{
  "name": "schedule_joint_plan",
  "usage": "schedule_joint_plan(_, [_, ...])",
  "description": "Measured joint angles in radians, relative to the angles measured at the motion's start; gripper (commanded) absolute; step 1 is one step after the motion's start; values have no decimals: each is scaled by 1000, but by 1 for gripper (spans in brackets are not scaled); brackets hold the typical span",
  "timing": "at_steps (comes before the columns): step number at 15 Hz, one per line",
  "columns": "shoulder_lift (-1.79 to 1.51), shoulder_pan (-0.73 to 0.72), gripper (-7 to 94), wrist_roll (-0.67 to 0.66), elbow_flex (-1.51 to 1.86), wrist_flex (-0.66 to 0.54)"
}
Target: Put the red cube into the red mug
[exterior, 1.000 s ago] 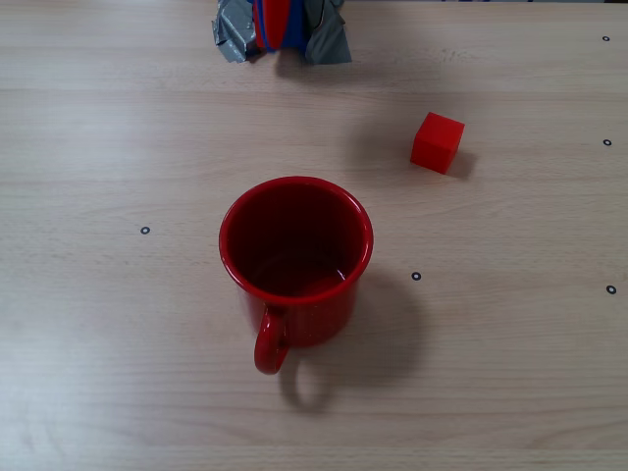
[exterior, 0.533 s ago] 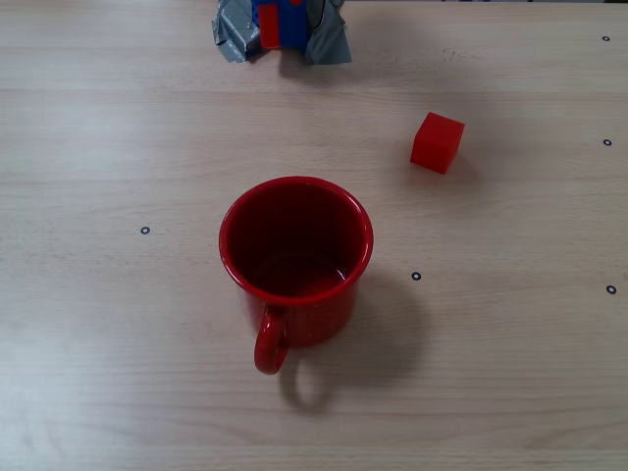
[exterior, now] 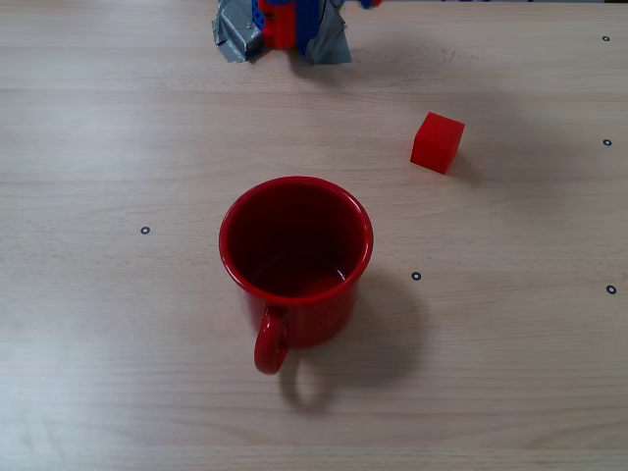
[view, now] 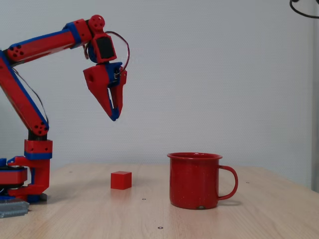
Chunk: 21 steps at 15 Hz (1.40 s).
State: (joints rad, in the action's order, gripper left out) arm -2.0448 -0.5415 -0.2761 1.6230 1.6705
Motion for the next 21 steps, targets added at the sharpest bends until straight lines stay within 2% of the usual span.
schedule_joint_plan(9, [32,-336,0,175,253,-179])
schedule_joint_plan(14, [279,-342,0,173,252,-307])
schedule_joint_plan(15, [310,-336,3,170,250,-327])
schedule_joint_plan(19, [325,-264,32,181,242,-339])
schedule_joint_plan(21, [328,-235,38,183,242,-337])
